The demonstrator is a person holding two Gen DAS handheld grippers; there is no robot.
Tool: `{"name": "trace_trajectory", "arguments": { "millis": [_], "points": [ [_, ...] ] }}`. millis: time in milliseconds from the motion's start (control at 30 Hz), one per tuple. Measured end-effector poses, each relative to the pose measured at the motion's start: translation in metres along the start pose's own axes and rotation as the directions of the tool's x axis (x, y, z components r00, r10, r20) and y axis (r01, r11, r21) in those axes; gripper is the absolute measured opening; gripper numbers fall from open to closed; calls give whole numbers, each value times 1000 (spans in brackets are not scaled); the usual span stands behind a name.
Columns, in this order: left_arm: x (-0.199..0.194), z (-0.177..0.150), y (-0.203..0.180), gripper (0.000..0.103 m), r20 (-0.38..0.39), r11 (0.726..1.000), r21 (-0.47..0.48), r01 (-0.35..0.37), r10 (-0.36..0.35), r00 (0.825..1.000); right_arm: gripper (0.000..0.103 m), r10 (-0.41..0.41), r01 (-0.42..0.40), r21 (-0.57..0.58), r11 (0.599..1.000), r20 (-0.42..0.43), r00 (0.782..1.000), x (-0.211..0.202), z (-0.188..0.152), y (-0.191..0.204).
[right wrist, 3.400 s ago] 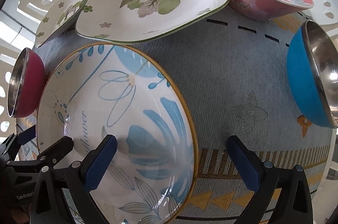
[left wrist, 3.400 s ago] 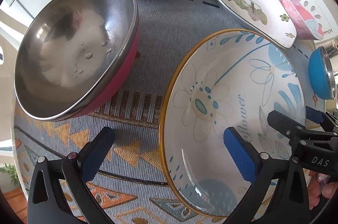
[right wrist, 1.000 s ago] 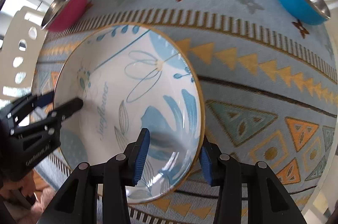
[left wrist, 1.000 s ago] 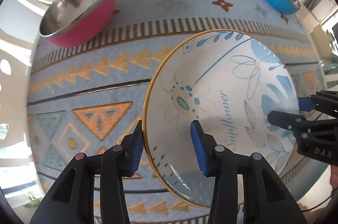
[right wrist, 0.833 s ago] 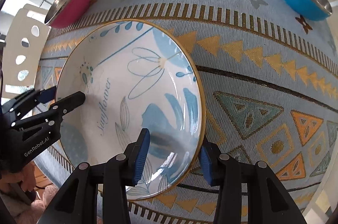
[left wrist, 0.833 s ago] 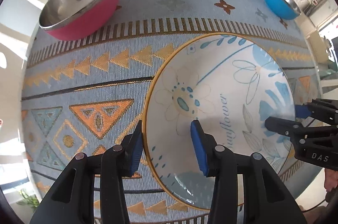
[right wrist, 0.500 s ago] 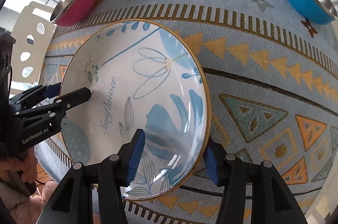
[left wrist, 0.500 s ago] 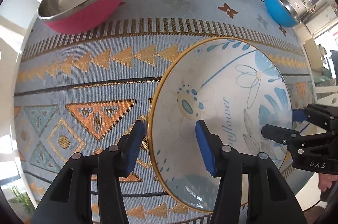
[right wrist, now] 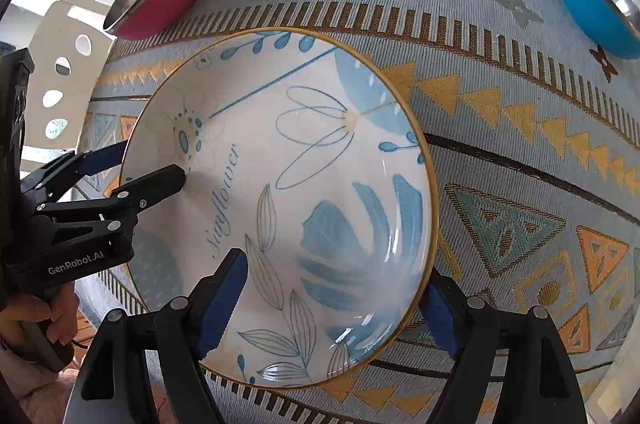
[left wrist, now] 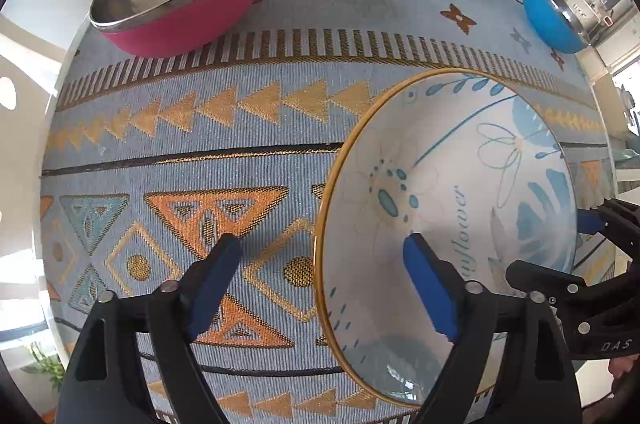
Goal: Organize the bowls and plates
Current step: 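Lift the Sunflower plate with both tools and carry it across the rug, then lower the Sunflower plate and open both tools to release it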
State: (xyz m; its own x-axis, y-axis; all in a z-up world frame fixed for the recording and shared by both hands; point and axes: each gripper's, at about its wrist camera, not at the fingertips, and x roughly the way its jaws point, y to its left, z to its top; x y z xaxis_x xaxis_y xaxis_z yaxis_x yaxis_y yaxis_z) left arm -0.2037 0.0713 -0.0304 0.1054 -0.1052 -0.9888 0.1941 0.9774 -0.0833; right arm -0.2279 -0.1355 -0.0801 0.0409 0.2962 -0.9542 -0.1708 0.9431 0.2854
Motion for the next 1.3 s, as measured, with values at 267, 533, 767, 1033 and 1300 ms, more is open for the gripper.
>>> {"name": "trace_trajectory", "arguments": {
  "millis": [267, 533, 767, 1033, 1300],
  "points": [
    [1, 4, -2, 86, -17, 1000, 14, -8, 8, 1000, 80, 1, -1, -4, 1000, -11, 1000, 6, 5, 11],
    [-9, 13, -18, 80, -14, 993, 82, -85, 86, 996, 73, -15, 15, 1, 1000, -46, 999, 2, 7, 2],
    [-40, 33, -23, 80, 36, 997, 62, -48, 46, 998, 73, 2, -3, -19, 1000, -29, 1000, -29, 17, -2],
    [-78, 80, -21, 80, 84, 996, 68, -52, 47, 995, 72, 15, -8, -50, 999, 139, 990, -117, 53, -8],
    [-109, 179, -6, 80, 212, 995, 32, -97, 88, 973, 73, 31, -17, -51, 999, 291, 956, -172, 134, -5]
  ]
}}
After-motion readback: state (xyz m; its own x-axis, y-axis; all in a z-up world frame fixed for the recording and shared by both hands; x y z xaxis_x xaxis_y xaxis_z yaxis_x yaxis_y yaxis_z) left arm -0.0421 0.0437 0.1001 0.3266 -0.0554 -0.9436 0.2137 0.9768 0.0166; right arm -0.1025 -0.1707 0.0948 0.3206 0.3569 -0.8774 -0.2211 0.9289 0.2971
